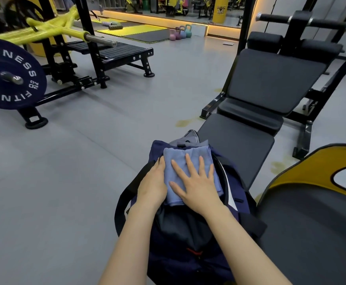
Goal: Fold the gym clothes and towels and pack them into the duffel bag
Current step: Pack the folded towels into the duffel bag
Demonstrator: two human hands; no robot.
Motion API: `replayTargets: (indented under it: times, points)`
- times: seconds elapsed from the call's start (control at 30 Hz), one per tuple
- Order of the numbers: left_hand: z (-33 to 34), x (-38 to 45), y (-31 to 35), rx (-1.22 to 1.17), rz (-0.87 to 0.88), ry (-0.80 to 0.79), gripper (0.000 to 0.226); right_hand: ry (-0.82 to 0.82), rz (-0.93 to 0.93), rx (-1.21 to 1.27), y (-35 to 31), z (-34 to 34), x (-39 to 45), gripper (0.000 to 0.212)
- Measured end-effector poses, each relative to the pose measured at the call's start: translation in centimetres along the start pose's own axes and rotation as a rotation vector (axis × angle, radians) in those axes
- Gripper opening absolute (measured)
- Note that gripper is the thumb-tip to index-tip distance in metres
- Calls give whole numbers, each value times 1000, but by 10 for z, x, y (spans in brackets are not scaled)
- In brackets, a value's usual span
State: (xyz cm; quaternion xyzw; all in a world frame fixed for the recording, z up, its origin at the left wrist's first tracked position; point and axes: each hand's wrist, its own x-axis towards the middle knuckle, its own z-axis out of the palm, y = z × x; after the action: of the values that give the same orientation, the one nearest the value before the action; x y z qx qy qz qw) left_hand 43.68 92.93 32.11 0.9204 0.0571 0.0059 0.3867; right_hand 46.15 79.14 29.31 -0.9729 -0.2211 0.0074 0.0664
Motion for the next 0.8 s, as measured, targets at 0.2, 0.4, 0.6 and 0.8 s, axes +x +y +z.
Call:
replayTargets:
  times: [0.2,0.4,0.6,0.8]
  points:
    - [-1,2,5,155,-102,42,62,-45,45,-39,-12,0,-11,82]
    - [-2,0,11,164,-95,67,59,142,-67,-94,-2,-18,14,74]
    - [-2,-3,16,122,-61,84,67,-93,-5,-107,1,-7,23,77]
    - [-2,-16,35,169,28,95,76,-208,63,-95,-6,-14,33,69]
